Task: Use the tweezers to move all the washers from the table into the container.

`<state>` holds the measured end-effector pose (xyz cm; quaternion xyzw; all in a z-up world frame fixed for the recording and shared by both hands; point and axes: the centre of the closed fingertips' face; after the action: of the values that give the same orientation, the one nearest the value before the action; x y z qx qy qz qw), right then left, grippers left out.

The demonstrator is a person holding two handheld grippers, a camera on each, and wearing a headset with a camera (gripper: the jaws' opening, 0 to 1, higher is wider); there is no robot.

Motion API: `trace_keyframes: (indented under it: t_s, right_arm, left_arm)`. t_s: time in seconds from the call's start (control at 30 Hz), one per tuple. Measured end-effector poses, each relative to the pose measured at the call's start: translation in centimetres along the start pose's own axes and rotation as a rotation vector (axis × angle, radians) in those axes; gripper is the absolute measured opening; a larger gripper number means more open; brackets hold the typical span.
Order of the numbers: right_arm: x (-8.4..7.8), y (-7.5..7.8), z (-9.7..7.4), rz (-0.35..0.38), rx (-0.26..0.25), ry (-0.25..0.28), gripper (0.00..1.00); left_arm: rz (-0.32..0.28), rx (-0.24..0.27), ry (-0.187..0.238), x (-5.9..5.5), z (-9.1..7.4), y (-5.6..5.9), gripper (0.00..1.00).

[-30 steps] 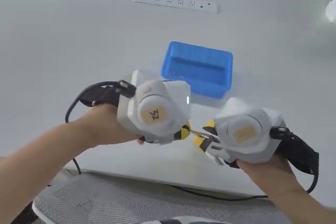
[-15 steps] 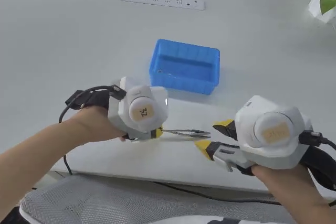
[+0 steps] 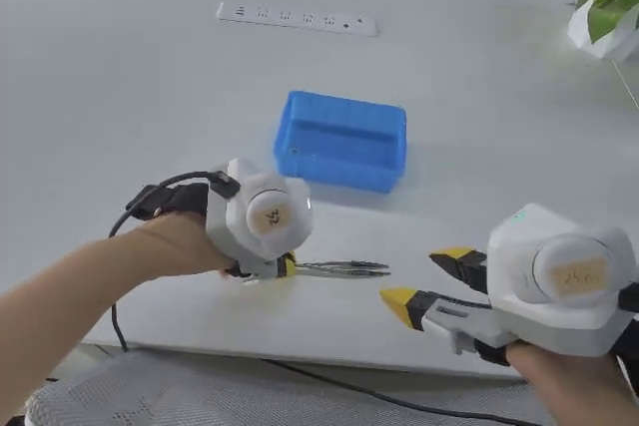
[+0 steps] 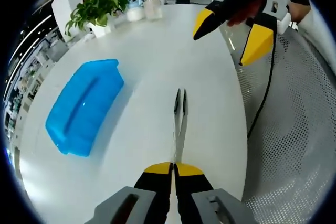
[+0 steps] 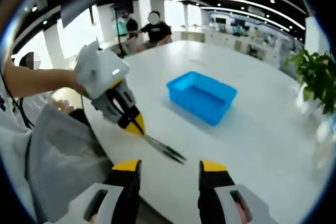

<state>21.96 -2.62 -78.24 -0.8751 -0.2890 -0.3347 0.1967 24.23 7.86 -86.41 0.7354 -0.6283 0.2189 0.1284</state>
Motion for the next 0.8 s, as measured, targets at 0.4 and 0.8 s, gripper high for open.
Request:
trace_keyframes:
  t_s: [0.4, 0.8]
  right_arm:
    - [1.0, 1.3, -0.6, 0.035, -0.039, 0.046, 0.5]
    - [1.1, 2.4, -1.3, 0.067, -0.07, 0.075, 0.66]
  left_arm:
    - [-0.346, 0.152, 0.031, -1.6, -1.2, -0.6, 0.34]
    - [-0.612, 0.374, 0.14, -3.2, -7.9, -1.0, 0.82]
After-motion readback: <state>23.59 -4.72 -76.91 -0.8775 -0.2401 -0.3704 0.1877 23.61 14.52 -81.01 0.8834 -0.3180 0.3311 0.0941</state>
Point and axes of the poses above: the centre of the closed fingertips' face, and the gripper's own axes: z roughly forward along the fingers, y roughly to its right, x roughly out of its top, and after that the axes turned 6 degrees about z, right-handed
